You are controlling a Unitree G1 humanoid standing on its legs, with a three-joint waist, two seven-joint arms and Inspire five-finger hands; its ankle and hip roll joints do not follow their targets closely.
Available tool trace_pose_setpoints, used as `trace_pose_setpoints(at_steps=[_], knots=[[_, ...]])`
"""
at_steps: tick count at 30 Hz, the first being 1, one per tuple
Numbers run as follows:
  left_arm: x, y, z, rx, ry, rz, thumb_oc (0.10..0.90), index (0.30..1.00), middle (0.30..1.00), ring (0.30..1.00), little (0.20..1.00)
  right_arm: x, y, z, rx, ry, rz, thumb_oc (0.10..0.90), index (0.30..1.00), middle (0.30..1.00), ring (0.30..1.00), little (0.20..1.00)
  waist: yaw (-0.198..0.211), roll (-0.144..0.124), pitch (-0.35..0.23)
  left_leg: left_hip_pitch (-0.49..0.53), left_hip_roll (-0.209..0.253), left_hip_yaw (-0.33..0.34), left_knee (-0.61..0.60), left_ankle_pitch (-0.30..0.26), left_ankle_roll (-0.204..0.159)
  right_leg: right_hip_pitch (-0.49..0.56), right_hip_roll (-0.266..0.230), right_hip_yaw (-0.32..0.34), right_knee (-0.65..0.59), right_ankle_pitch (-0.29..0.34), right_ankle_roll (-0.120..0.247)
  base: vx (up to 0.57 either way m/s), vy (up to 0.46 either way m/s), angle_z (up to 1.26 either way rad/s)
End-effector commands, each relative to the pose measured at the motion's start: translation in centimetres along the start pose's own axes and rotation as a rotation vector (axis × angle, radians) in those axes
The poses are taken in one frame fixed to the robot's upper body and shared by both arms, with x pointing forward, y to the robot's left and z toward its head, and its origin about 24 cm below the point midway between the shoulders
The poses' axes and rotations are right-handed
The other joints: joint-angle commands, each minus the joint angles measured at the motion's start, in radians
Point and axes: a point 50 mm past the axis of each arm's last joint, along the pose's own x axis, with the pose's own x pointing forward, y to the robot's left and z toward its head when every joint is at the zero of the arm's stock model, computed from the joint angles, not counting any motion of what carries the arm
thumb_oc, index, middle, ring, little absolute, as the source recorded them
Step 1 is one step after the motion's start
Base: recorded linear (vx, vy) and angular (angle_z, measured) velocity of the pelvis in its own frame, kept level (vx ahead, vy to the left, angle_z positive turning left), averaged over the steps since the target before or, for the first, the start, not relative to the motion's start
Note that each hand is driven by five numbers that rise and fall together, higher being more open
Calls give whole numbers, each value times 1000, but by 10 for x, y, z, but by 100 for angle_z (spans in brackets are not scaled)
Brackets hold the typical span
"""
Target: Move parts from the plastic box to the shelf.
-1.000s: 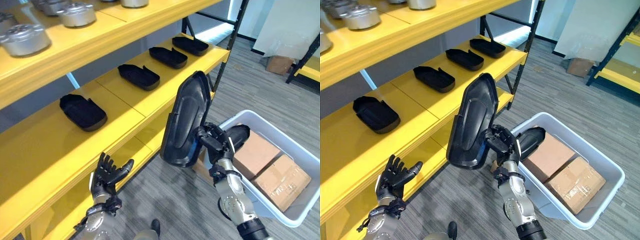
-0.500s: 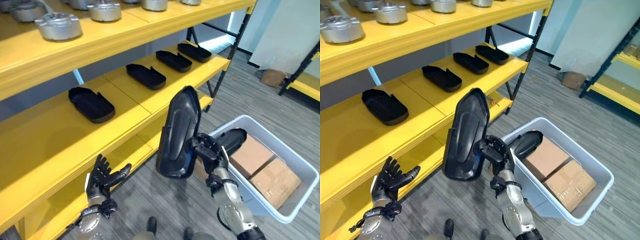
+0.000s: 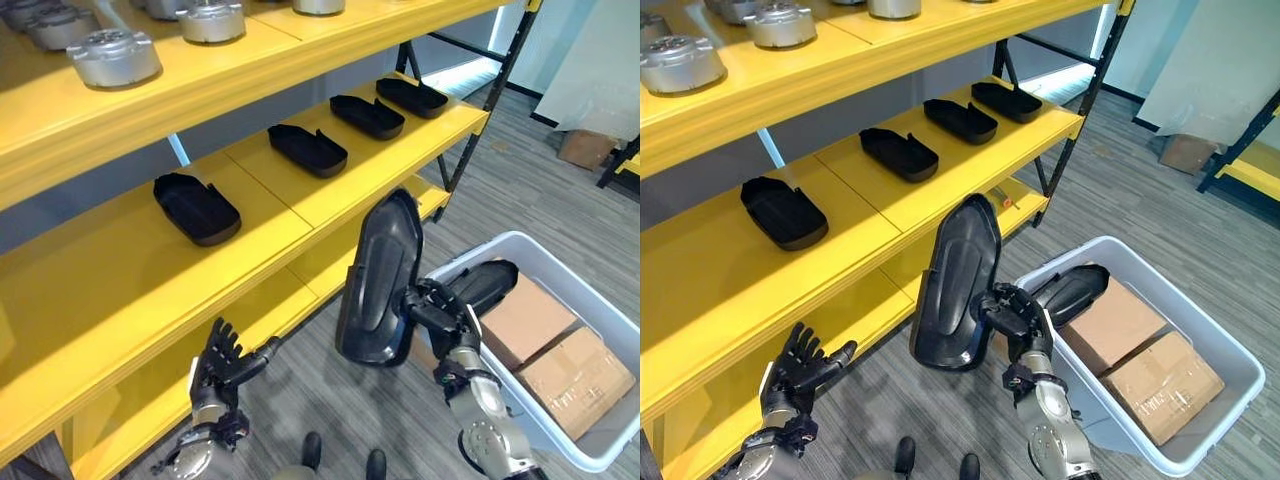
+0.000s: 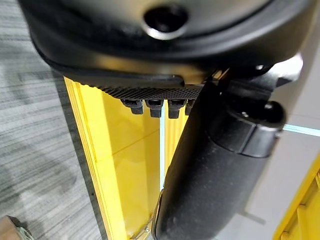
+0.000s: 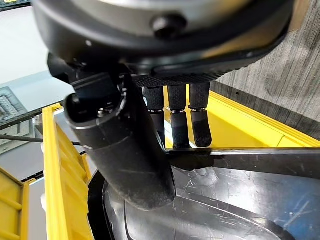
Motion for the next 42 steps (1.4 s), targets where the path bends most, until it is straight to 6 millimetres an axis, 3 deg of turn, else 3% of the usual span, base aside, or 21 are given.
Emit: trace_pose_setpoints(at_steps=[1, 5, 7, 8, 9, 10, 12, 13, 16, 19, 21, 22, 29, 38, 42], knots=[[4, -9, 36, 8, -181, -84, 900, 1000, 1000, 1000, 1000, 5, 43, 60, 79, -299, 235, 400, 300, 300, 300, 300, -10, -46, -62, 44, -28, -8, 11, -91, 16, -52, -40, -26, 50, -21, 37, -14, -44, 16], [5, -9, 38, -7, -193, -74, 900, 1000, 1000, 1000, 1000, 8, 47, 71, 57, -347, 251, 400, 300, 300, 300, 300, 9, -48, -20, -37, -45, -30, 101, -94, 1, -72, -60, -76, 69, -28, 29, -105, -61, 24], [12, -16, 42, -11, -204, -98, 900, 1000, 1000, 1000, 1000, 11, 47, 81, 39, -391, 251, 400, 300, 300, 300, 300, -5, -52, 5, -90, -13, 87, 182, -107, -11, -95, -99, -133, 83, -22, 30, -171, 16, 71], [14, -17, 44, -9, -217, -106, 900, 1000, 1000, 1000, 1000, 11, 49, 85, 35, -407, 253, 400, 300, 300, 300, 300, -19, -56, 9, -84, 42, 187, 198, -116, -19, -106, -116, -158, 90, -16, 35, -90, 68, 127], [15, -19, 47, -8, -225, -120, 900, 1000, 1000, 1000, 1000, 12, 51, 84, 41, -405, 248, 400, 300, 300, 300, 300, -38, -56, -1, -38, 147, 284, 191, -121, -41, -109, -132, -183, 96, -28, 43, -3, 34, 116], [14, -19, 47, -8, -224, -119, 900, 1000, 1000, 1000, 1000, 12, 51, 83, 41, -404, 248, 400, 300, 300, 300, 300, -37, -53, 0, -32, 153, 285, 189, -123, -47, -105, -126, -182, 99, -33, 42, 0, 48, 119], [13, -20, 47, -18, -224, -117, 900, 1000, 1000, 1000, 1000, 10, 49, 79, 48, -387, 230, 400, 300, 300, 300, 300, -40, -47, -2, -6, 228, 303, 158, -65, -69, -94, -134, -209, 104, -35, 37, -11, 57, 46], [14, -22, 47, -27, -228, -114, 900, 1000, 1000, 1000, 1000, 10, 49, 77, 55, -380, 229, 400, 300, 300, 300, 300, -39, -39, -2, -1, 279, 286, 134, -17, -91, -88, -137, -221, 115, -47, 37, 49, 126, 37], [15, -26, 48, -37, -232, -125, 900, 1000, 1000, 1000, 1000, 8, 45, 78, 52, -380, 215, 400, 300, 300, 300, 300, -47, -7, -11, 24, 367, 278, 43, 93, -141, -80, -165, -258, 154, -80, 61, 51, 200, 50], [14, -28, 48, -44, -233, -144, 900, 1000, 1000, 1000, 1000, 7, 43, 78, 56, -383, 216, 400, 300, 300, 300, 300, -51, 19, -29, 32, 367, 308, -8, 83, -143, -108, -196, -291, 228, -80, 56, 30, 210, 46], [15, -30, 51, -28, -239, -165, 900, 1000, 1000, 1000, 1000, 5, 42, 78, 59, -387, 217, 400, 300, 300, 300, 300, -43, 23, -34, 44, 347, 290, -8, 51, -147, -99, -223, -298, 274, -100, 68, 133, 229, 52], [15, -29, 54, -10, -246, -180, 900, 1000, 1000, 1000, 1000, 3, 43, 77, 69, -387, 225, 400, 300, 300, 300, 300, -29, 14, -36, 40, 315, 281, -6, 44, -127, -82, -250, -321, 269, -80, 73, 130, 243, 61], [16, -25, 57, 28, -248, -177, 900, 1000, 1000, 1000, 1000, -3, 38, 76, 71, -392, 208, 400, 300, 300, 300, 300, 2, -19, -48, 23, 223, 234, 16, -17, -98, -4, -316, -380, 225, -40, 119, 66, 142, 46], [13, -18, 58, 42, -249, -149, 900, 1000, 1000, 1000, 1000, -4, 45, 74, 61, -377, 248, 400, 300, 300, 300, 300, 27, -56, -82, 27, 174, 221, 11, -48, -80, 31, -333, -395, 165, 3, 147, 42, 70, 7], [11, -14, 58, 43, -246, -138, 900, 1000, 1000, 1000, 1000, 3, 53, 66, 90, -328, 266, 400, 300, 300, 300, 300, 62, -79, -91, 25, 156, 215, 9, -60, -73, 44, -337, -400, 129, 33, 160, 29, 44, 2]])
